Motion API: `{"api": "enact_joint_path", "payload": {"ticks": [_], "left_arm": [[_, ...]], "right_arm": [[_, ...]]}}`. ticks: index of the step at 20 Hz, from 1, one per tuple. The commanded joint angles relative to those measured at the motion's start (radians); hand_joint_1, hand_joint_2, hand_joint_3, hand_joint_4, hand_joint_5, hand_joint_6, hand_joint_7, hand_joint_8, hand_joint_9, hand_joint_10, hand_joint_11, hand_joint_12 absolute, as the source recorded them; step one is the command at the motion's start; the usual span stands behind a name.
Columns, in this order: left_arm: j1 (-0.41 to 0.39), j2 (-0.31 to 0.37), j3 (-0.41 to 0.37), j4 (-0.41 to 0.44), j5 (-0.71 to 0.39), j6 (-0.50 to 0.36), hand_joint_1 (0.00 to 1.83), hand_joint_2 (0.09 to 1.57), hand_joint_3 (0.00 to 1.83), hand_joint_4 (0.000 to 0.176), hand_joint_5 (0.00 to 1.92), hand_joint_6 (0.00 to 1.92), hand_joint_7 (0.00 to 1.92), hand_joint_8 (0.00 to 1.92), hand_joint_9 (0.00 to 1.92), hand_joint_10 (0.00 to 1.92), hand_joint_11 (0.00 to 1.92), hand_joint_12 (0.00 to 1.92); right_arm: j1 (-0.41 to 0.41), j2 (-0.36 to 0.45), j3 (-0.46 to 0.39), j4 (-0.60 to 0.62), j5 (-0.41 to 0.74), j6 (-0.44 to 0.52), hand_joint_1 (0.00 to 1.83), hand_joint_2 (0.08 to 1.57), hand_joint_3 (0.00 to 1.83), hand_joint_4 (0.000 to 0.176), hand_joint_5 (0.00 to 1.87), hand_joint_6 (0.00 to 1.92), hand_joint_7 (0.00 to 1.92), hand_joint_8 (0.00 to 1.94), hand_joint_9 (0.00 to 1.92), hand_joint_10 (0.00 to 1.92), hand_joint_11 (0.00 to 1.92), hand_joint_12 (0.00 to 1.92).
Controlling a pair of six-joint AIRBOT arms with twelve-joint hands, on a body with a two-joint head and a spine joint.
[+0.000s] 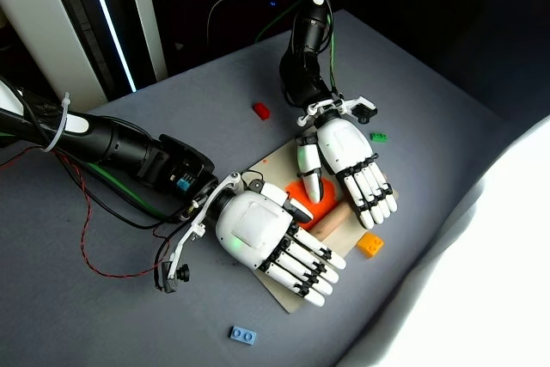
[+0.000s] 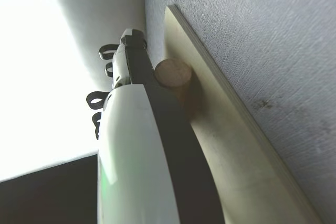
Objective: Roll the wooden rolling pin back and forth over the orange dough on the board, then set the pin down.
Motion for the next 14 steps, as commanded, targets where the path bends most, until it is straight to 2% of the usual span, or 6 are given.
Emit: {"api": "enact_joint_path", "payload": {"ticks": [1, 12, 14], "left_arm": [[-0.001, 0.013, -0.001, 0.028, -0.065, 0.002, 0.00, 1.52, 0.01, 0.000, 0.01, 0.00, 0.02, 0.01, 0.00, 0.00, 0.00, 0.00], [0.002, 0.039, -0.034, 0.029, -0.059, 0.030, 0.00, 1.52, 0.01, 0.000, 0.03, 0.01, 0.03, 0.01, 0.00, 0.00, 0.00, 0.00], [0.002, 0.041, -0.039, 0.029, -0.058, 0.033, 0.00, 1.52, 0.00, 0.000, 0.04, 0.01, 0.05, 0.01, 0.00, 0.00, 0.00, 0.00]], "right_arm": [[-0.005, 0.003, -0.003, -0.050, 0.084, 0.005, 0.00, 1.56, 0.00, 0.000, 0.12, 0.00, 0.12, 0.00, 0.06, 0.00, 0.00, 0.08], [-0.023, 0.002, -0.038, -0.050, 0.095, 0.002, 0.00, 1.56, 0.05, 0.000, 0.14, 0.01, 0.14, 0.01, 0.09, 0.01, 0.00, 0.14], [-0.025, 0.002, -0.041, -0.050, 0.096, 0.002, 0.00, 1.57, 0.03, 0.000, 0.12, 0.00, 0.13, 0.00, 0.08, 0.00, 0.00, 0.04]]}}
